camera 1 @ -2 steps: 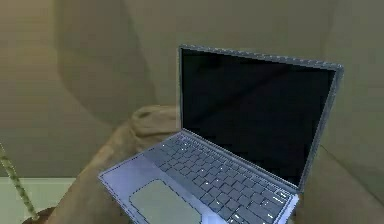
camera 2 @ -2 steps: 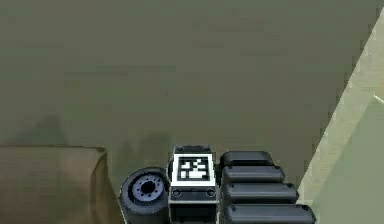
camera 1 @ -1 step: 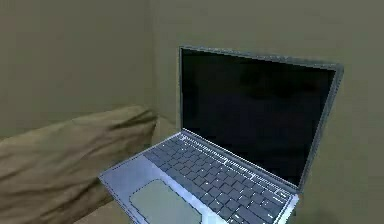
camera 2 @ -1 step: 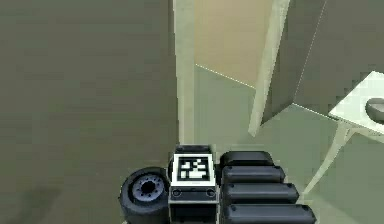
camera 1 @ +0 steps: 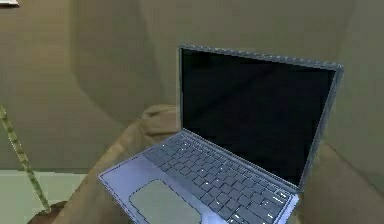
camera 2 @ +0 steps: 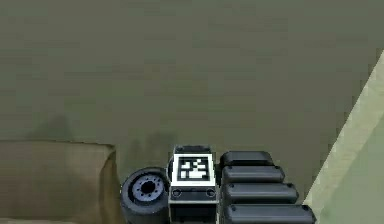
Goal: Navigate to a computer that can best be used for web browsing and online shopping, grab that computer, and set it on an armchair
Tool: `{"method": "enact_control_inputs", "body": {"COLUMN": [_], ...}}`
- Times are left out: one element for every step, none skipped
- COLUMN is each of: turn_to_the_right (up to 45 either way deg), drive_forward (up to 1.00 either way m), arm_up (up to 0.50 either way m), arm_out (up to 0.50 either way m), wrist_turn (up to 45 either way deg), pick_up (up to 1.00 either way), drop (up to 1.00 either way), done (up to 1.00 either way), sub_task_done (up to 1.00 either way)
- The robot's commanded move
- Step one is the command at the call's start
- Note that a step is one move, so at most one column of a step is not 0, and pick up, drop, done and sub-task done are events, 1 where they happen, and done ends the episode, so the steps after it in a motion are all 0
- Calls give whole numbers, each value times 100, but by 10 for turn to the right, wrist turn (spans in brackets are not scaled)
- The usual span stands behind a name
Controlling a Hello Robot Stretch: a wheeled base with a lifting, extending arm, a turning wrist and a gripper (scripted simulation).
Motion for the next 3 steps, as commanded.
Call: {"method": "enact_control_inputs", "body": {"turn_to_the_right": [-450,-450,-210], "drive_forward": [0,0,0], "arm_up": [0,0,0], "arm_out": [0,0,0], "wrist_turn": [0,0,0], "pick_up": [0,0,0], "drop": [0,0,0], "done": [0,0,0], "sub_task_done": [0,0,0]}}
